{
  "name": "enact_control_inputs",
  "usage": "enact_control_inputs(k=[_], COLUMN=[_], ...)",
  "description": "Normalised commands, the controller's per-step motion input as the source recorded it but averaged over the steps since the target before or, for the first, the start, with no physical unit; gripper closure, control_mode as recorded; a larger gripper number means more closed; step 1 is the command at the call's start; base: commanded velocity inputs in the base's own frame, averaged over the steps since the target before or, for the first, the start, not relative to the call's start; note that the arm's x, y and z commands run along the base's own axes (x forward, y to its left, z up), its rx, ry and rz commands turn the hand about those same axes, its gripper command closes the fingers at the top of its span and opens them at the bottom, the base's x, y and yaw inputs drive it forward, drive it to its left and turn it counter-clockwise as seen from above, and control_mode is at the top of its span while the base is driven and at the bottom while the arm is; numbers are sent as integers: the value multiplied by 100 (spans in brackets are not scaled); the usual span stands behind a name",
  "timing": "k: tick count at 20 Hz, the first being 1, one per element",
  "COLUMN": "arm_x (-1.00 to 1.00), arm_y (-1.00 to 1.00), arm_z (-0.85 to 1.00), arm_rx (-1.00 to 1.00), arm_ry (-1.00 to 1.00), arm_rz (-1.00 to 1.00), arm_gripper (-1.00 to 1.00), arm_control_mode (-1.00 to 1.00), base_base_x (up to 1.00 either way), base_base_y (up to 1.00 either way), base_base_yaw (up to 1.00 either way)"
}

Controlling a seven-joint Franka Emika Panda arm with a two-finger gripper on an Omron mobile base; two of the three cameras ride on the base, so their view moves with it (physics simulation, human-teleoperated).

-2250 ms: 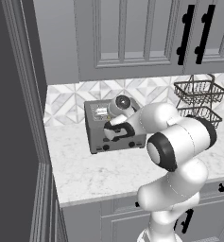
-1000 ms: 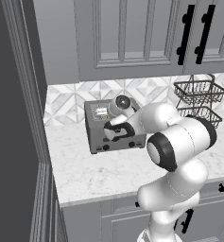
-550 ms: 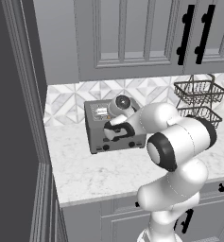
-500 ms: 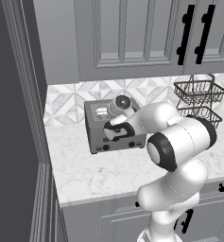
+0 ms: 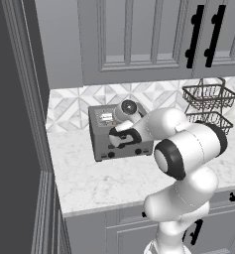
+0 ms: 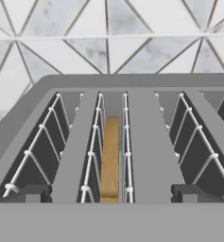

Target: Start the toaster. Once the lever pops up, take the bread to the plate on the dining counter.

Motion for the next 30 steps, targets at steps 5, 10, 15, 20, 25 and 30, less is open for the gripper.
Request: enact_control_inputs(k=[5, 10, 15, 20, 25, 30], arm_x=[0, 0, 0, 0, 0, 0], arm_y=[0, 0, 0, 0, 0, 0], arm_z=[0, 0, 0, 0, 0, 0], arm_rx=[0, 0, 0, 0, 0, 0], arm_ry=[0, 0, 0, 0, 0, 0], arm_rz=[0, 0, 0, 0, 0, 0], arm_gripper=[-100, -100, -100, -100, -100, -100], arm_control_mode=[-100, -100, -100, -100, -100, -100], base_base_x=[0, 0, 0, 0, 0, 0], base_base_y=[0, 0, 0, 0, 0, 0], base_base_yaw=[0, 0, 0, 0, 0, 0])
